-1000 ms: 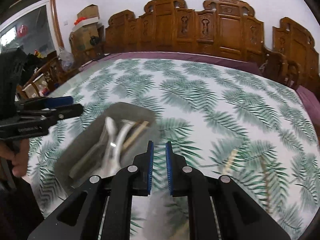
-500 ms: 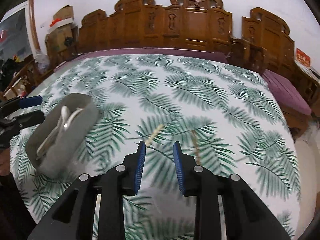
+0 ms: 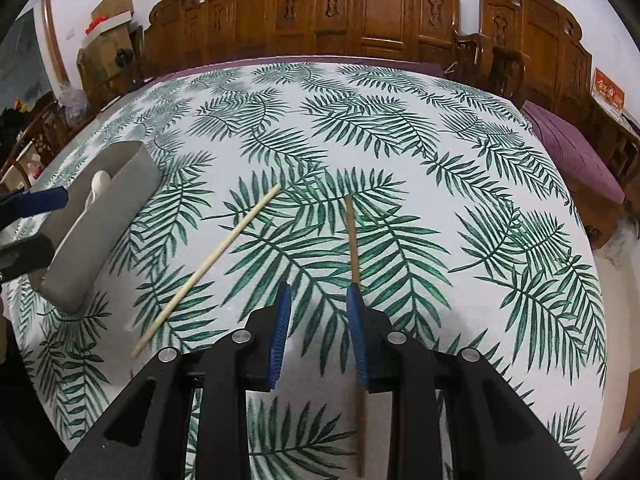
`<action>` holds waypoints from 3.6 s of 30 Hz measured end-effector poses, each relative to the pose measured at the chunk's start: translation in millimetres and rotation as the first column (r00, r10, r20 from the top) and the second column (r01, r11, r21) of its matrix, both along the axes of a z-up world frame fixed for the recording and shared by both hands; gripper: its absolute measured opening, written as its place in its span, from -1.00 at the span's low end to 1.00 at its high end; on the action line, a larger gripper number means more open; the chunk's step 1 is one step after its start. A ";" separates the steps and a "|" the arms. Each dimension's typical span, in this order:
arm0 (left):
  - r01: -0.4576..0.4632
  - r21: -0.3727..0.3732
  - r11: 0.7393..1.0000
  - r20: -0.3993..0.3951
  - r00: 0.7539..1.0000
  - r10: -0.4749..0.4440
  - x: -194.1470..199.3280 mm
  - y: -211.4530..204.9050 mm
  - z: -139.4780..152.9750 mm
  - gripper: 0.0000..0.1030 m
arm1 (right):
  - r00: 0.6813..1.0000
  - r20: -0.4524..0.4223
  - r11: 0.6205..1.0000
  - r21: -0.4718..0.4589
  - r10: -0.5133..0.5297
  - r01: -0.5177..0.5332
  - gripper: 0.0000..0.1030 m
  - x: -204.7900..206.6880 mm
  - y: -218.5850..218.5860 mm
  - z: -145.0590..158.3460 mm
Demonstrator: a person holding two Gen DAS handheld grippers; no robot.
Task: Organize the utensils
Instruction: 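Grasp a wooden chopstick on the cloth with the right tool, then grasp another wooden chopstick with left tool while right tool holds its chopstick, then carry chopstick into grey tray and release with left tool while right tool holds chopstick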
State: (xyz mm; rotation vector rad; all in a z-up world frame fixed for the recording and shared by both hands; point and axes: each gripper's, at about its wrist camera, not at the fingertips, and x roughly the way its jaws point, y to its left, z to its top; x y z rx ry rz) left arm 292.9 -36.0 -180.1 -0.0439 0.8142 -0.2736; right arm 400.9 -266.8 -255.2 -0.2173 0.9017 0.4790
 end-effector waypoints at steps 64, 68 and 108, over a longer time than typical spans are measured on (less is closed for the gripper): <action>0.058 0.044 0.997 -0.044 0.997 -0.056 -11.6 -19.2 -14.4 -0.93 | 0.999 0.040 0.998 0.052 0.033 -0.035 -0.88 -4.2 27.7 17.6; 0.045 0.042 0.998 -0.016 0.999 -0.044 -19.5 -7.9 -1.8 -0.92 | 0.998 0.054 0.997 0.066 0.042 -0.046 -0.88 -11.2 37.5 22.9; -0.112 0.095 0.989 -0.133 0.983 0.124 -38.5 91.3 -34.0 -0.92 | 0.993 0.058 0.995 0.020 0.099 -0.100 -0.88 -27.5 77.7 13.7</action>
